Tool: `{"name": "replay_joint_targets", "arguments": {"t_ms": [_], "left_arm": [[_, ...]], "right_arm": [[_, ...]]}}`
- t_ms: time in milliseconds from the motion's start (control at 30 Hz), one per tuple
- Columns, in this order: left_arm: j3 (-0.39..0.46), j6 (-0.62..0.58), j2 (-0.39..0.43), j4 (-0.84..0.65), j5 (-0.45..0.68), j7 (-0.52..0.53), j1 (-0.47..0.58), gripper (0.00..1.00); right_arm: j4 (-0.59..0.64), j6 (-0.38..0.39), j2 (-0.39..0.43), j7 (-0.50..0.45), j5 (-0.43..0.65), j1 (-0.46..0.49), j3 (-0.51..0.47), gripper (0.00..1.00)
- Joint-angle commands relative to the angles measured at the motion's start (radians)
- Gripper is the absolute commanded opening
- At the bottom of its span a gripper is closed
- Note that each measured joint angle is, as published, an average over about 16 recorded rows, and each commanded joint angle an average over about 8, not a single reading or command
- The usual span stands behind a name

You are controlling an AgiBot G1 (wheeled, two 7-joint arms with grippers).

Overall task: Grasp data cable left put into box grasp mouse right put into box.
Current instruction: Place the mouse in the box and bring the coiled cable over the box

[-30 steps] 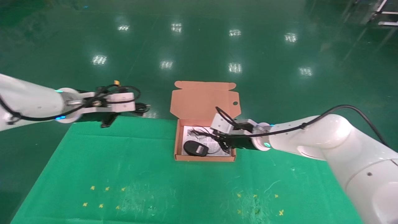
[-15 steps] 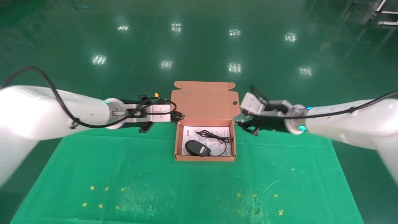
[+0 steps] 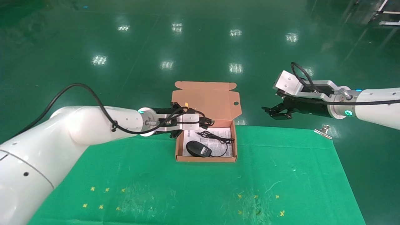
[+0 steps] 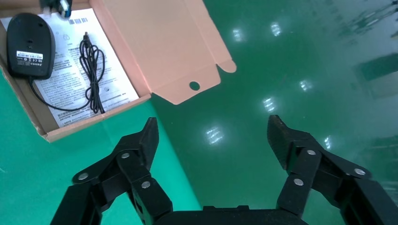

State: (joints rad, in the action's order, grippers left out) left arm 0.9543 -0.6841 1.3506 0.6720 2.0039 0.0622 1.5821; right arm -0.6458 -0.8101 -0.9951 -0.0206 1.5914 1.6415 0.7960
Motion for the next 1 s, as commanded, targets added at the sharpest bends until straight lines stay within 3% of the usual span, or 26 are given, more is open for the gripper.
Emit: {"name": "replay_joint_targets", "arguments": {"t_ms": [33,467,733,1000], "left_arm": [[0.005,0.026,0.015,-0.032,-0.050,-0.057,-0.003,0.00],[0.148,0.088,0.021,-0.047,-0.326,-0.202,-0.005,0.00],[0.197,0.101,0.023,-0.057,-0.398,-0.226,0.002,1.00],[0.194,0.101,0.022,-0.056,-0.392,-0.225,0.002,1.00]], "right_arm": [[-0.036,-0.005,0.029,-0.018,0.003,-0.001,-0.001,1.00],[-0.259,-0.009,0.155,-0.192,0.053,-0.027,0.006,1.00],[-0.314,-0.007,0.178,-0.244,0.080,-0.033,0.013,1.00],[-0.309,-0.006,0.176,-0.241,0.079,-0.034,0.014,1.00]]}}
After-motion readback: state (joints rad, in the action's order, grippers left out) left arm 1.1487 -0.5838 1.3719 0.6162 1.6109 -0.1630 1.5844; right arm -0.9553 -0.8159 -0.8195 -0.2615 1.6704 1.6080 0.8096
